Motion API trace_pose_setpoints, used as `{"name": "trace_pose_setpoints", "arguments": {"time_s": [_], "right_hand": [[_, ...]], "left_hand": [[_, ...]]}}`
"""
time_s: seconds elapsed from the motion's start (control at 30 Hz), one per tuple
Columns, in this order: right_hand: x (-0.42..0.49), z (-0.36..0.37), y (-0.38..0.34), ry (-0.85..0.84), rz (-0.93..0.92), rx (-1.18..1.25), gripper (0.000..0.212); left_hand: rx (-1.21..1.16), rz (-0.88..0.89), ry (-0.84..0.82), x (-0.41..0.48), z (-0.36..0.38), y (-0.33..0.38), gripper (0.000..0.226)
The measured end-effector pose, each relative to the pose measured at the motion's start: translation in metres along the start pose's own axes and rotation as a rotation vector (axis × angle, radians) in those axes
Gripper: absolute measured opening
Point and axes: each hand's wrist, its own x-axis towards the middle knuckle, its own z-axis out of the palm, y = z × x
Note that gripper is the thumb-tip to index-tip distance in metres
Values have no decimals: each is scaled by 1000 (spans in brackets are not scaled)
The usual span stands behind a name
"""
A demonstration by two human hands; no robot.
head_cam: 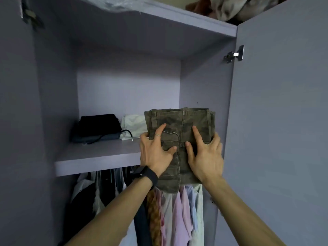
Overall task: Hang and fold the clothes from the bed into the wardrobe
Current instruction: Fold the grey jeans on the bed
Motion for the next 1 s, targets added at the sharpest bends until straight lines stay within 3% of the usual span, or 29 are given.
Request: {"name": "trace_pose_setpoints", "arguments": {"time_s": [0.63, 0.8, 1.0], "right_hand": [[286, 227, -6, -58, -92, 83, 61], [325, 292, -32, -189, -127, 135, 60], [334, 363, -64, -458, -144, 112, 56]], "left_hand": [[133, -58, 53, 300, 110, -92, 82], [241, -186, -7, 352, 107, -136, 83], [291, -442, -133, 385, 108, -206, 83]]}}
